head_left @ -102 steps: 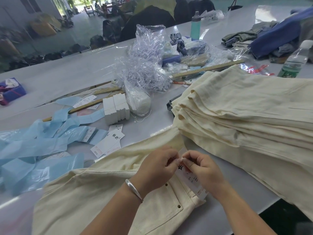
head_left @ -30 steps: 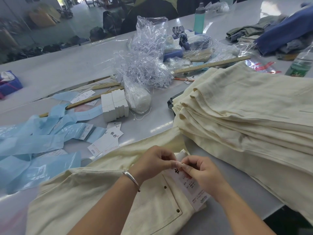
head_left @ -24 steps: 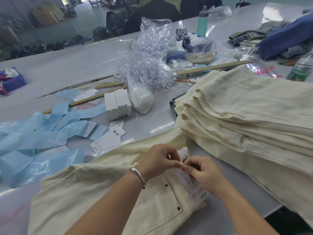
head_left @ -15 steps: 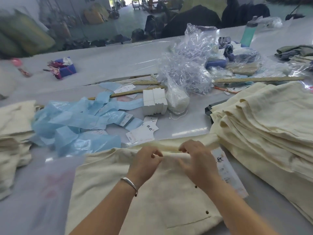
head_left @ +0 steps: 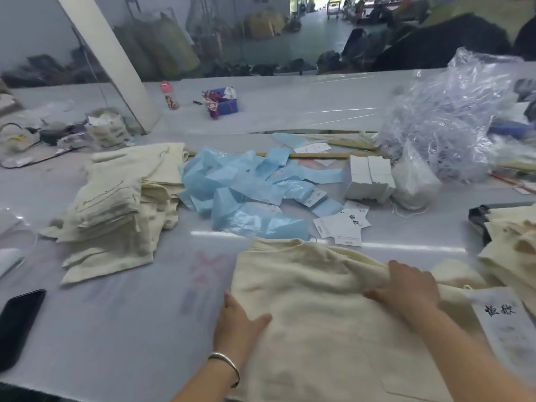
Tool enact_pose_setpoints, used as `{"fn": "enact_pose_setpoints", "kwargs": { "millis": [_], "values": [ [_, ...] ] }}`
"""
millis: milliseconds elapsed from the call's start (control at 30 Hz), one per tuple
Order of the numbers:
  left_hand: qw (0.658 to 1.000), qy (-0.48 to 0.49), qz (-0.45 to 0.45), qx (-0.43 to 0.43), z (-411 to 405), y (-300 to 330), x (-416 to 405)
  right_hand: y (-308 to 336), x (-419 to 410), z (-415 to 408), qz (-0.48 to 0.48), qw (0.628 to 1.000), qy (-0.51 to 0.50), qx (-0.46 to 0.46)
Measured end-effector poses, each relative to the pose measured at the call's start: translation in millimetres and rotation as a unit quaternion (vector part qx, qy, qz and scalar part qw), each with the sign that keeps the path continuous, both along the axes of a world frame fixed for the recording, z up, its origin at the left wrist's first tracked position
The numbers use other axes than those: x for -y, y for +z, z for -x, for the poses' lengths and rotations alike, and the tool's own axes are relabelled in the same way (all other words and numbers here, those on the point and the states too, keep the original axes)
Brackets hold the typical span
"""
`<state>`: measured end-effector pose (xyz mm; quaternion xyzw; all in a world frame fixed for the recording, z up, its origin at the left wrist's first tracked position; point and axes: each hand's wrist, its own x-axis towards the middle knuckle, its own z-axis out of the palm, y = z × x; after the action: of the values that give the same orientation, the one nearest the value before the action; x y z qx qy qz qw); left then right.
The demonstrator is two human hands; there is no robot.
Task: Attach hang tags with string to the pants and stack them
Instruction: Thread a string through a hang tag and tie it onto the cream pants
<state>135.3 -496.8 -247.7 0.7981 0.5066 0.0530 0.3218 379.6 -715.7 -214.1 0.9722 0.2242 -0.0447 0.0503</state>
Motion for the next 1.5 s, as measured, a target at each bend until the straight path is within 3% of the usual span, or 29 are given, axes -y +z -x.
{"fn": "enact_pose_setpoints", "kwargs": {
  "millis": [100, 200, 300, 400, 500, 633, 733, 767, 833, 900, 967, 1067, 1167, 1267, 1367, 1500],
  "values": [
    [0.997, -0.035, -0.024, 0.069, 9.3, 2.3, 10.1, 7.4, 12.2, 32.0, -0.064, 0.996, -0.015, 0.059],
    [0.979, -0.102, -0.106, 0.143, 20.2, 4.3, 33.2, 20.6, 29.2, 71.0, -0.183, 0.976, -0.037, 0.114],
    [0.932, -0.164, -0.219, 0.239, 20.1, 7.3, 59.4, 30.7, 55.5, 104.3, -0.269, 0.931, -0.023, 0.246],
    [0.876, -0.226, -0.234, 0.355, 7.6, 27.3, 77.8, 46.6, 72.3, 125.1, -0.297, 0.891, -0.018, 0.343],
    [0.88, -0.271, -0.137, 0.366, -11.1, 43.6, 77.3, 65.9, 76.7, 128.7, -0.294, 0.874, 0.002, 0.387],
    [0.932, -0.124, -0.028, 0.339, -54.2, 58.8, 36.2, 74.1, 80.0, 127.2, -0.295, 0.867, 0.042, 0.398],
    [0.967, -0.081, 0.048, 0.236, -94.9, 63.3, -2.7, 66.3, 84.1, 127.7, -0.276, 0.87, 0.068, 0.404],
    [0.964, -0.098, 0.13, 0.209, -107.1, 62.4, -9.3, 65.5, 85.1, 126.8, -0.274, 0.867, 0.074, 0.409],
    [0.912, -0.106, 0.335, 0.209, -126.1, 59.6, -12.7, 60.3, 86.3, 123.9, -0.276, 0.869, 0.069, 0.404],
    [0.876, -0.104, 0.425, 0.202, -141.6, 53.8, -14.0, 56.1, 88.1, 120.5, -0.285, 0.87, 0.077, 0.395],
    [0.897, -0.168, 0.379, 0.155, -154.4, 46.4, -11.4, 58.6, 90.1, 118.5, -0.292, 0.868, 0.074, 0.395],
    [0.947, -0.237, 0.187, 0.112, -159.9, 35.0, 2.2, 68.5, 100.1, 113.1, -0.312, 0.866, 0.05, 0.388],
    [0.921, -0.217, 0.282, 0.159, -136.0, 35.8, 29.0, 94.4, 114.0, 116.8, -0.337, 0.842, 0.028, 0.42],
    [0.895, -0.24, 0.309, 0.215, -123.5, 38.9, 62.9, 126.0, 140.1, 121.7, -0.332, 0.836, -0.029, 0.436],
    [0.879, -0.25, 0.268, 0.307, -141.6, 69.6, 107.8, 161.4, 180.4, 137.5, -0.285, 0.844, -0.088, 0.446],
    [0.842, -0.303, 0.177, 0.409, -194.1, 147.5, 180.8, 213.9, 247.8, 159.1, -0.278, 0.825, -0.199, 0.451]
  ]
}}
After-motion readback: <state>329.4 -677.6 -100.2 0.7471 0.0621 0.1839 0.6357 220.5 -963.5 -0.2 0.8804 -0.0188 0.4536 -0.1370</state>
